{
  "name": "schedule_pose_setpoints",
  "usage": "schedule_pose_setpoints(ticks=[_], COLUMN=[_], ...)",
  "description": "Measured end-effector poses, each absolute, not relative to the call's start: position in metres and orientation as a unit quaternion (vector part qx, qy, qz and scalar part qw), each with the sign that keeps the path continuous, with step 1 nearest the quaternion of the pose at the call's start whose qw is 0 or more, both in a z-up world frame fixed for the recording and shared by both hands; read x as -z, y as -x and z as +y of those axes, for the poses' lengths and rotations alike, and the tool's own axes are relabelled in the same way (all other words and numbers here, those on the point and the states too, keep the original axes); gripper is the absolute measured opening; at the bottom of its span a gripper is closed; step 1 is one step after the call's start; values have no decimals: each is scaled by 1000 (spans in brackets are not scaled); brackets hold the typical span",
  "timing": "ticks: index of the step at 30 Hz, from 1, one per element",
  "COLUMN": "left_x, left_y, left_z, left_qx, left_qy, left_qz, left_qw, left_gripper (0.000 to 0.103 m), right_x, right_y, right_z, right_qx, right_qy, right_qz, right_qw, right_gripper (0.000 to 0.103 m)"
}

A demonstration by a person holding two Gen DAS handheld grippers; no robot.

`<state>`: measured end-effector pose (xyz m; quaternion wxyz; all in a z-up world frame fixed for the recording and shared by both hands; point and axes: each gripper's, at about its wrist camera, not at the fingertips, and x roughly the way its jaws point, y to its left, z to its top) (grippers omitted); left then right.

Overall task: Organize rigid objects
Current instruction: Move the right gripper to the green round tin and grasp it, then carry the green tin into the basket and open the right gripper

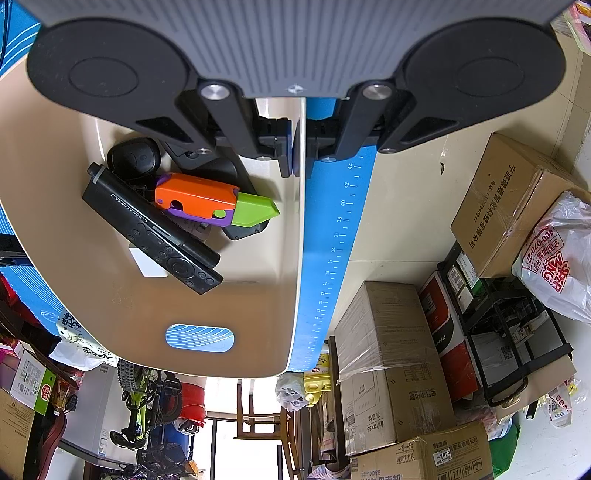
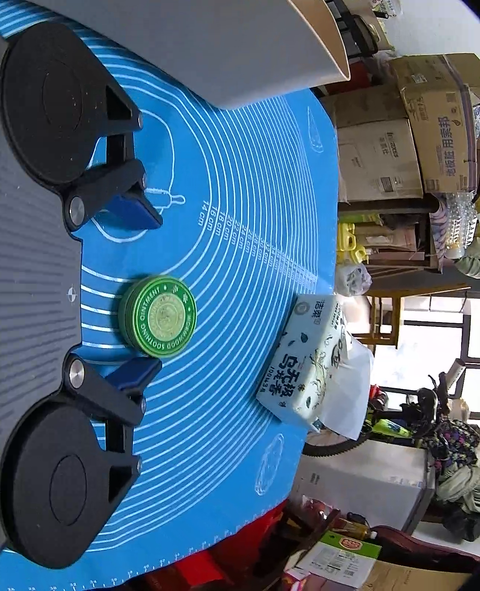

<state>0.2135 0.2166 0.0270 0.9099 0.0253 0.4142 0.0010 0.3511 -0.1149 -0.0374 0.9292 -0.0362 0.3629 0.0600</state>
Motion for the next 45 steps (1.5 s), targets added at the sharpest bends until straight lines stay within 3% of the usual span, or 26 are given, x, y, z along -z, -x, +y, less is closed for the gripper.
schedule_pose_setpoints(ticks=[1,3,22,34,45], left_x=[-27,-27,-27,-27,-27], left_y=[-213,-214,-213,-213,-213], left_z=[217,217,217,216,216], left_qx=[-1,-1,-1,-1,-1], left_qy=[-25,-25,-26,-26,-26], left_qz=[414,414,414,414,414], left_qw=[910,910,910,910,910], left_gripper=[5,5,5,5,5], right_x=[38,38,3,-87,-105], right_y=[-351,-351,-326,-282,-271], right_z=[-116,-120,-116,-48,29], right_qx=[-53,-44,-47,-151,-233], right_qy=[37,28,19,54,95], right_qz=[360,358,306,220,225], right_qw=[931,932,951,962,941], right_gripper=[58,53,52,52,52])
